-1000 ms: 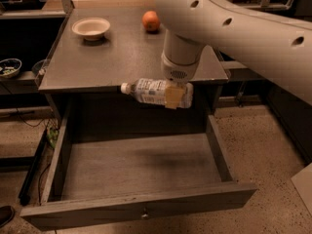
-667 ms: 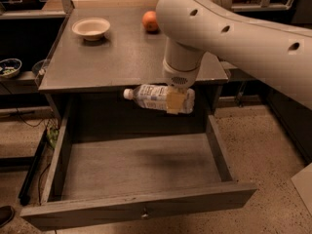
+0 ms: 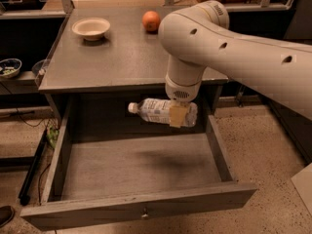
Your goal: Place blue plastic bottle into top drawer
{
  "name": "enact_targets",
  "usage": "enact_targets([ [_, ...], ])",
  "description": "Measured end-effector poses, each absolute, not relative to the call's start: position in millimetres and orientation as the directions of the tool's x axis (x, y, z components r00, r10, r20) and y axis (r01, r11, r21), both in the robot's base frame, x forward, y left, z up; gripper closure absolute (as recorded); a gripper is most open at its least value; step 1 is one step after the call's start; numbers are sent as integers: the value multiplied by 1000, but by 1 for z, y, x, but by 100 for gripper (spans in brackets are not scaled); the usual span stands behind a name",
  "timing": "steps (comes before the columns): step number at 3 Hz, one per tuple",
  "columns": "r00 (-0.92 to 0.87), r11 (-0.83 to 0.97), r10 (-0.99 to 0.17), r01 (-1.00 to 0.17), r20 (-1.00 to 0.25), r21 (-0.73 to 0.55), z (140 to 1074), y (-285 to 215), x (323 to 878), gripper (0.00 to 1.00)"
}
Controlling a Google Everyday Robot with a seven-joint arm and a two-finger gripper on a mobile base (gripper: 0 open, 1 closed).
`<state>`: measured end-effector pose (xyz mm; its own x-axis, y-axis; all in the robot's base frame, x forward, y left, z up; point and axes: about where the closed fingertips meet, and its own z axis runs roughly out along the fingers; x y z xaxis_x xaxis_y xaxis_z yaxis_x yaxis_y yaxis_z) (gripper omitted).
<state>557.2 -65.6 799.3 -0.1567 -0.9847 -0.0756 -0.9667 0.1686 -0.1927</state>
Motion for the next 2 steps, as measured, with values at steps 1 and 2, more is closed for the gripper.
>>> enact_targets([
  [1,-184,201,-977,-964,-109,-172,788,-66,548,100],
  [2,-228,250,-959,-961,-170,-121,761,-58,528,100],
])
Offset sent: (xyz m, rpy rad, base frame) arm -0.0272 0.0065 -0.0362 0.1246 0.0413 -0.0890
